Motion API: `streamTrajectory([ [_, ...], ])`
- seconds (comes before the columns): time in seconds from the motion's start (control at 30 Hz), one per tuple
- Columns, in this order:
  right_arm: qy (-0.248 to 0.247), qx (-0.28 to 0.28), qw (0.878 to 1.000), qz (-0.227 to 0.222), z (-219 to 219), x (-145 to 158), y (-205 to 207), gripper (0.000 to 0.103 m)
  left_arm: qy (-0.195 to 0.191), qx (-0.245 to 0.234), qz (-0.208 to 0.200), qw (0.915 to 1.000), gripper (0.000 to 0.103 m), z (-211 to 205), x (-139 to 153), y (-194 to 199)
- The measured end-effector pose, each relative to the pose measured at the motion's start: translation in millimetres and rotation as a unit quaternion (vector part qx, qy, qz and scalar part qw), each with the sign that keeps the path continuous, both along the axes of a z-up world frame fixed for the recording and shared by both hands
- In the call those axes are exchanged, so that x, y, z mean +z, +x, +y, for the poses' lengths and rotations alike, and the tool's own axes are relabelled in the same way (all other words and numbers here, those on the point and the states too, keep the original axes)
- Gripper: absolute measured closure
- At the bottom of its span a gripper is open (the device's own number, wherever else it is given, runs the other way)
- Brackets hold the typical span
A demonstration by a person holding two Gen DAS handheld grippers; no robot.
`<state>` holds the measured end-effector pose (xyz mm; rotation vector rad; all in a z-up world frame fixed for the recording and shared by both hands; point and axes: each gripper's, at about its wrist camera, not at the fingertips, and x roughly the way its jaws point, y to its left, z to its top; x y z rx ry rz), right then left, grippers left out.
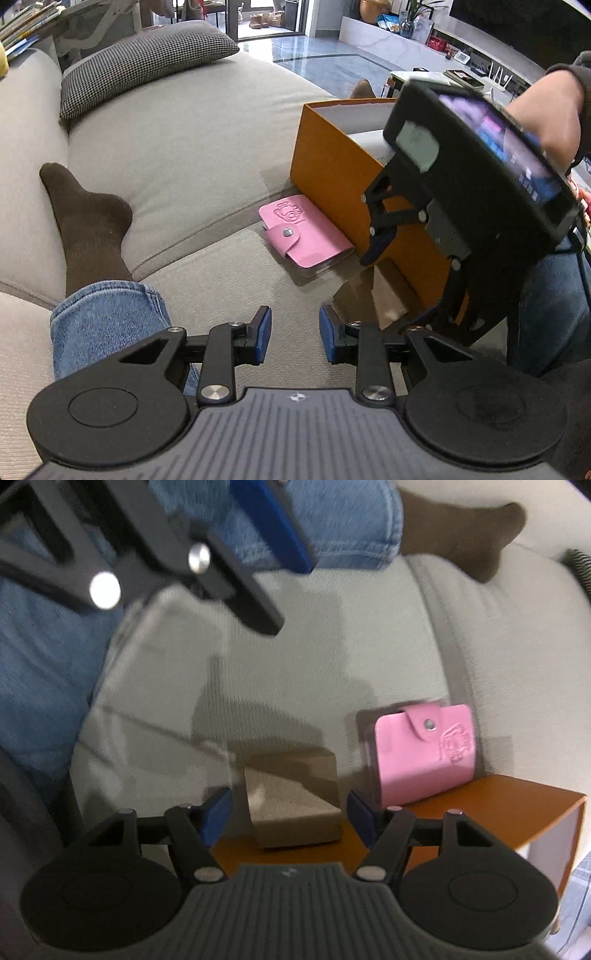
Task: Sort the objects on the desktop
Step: 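Move the right gripper to the brown cardboard cube and grasp it, then lift the brown cube over the orange box with the right gripper while the left grasps the pink wallet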
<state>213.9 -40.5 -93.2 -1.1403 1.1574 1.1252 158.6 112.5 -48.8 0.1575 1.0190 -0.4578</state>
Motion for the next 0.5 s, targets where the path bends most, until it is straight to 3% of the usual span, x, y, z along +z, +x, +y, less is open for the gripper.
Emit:
streamTrajectory([
  [0.23, -0.016, 0.004, 1.0, 0.009, 7, -16, 3, 0.033, -0.004, 0.002, 0.003, 1.0, 0.07, 4, -3, 3],
  [0.33, -0.02, 0.004, 1.0, 0.007, 8, -22, 4, 0.04, -0.006, 0.004, 0.002, 1.0, 0.07, 4, -2, 4],
  [0.5, -0.006, 0.011, 1.0, -0.007, 3, -14, -2, 0.042, 0.0, 0.003, 0.0, 1.0, 0.07, 1, 1, 4],
])
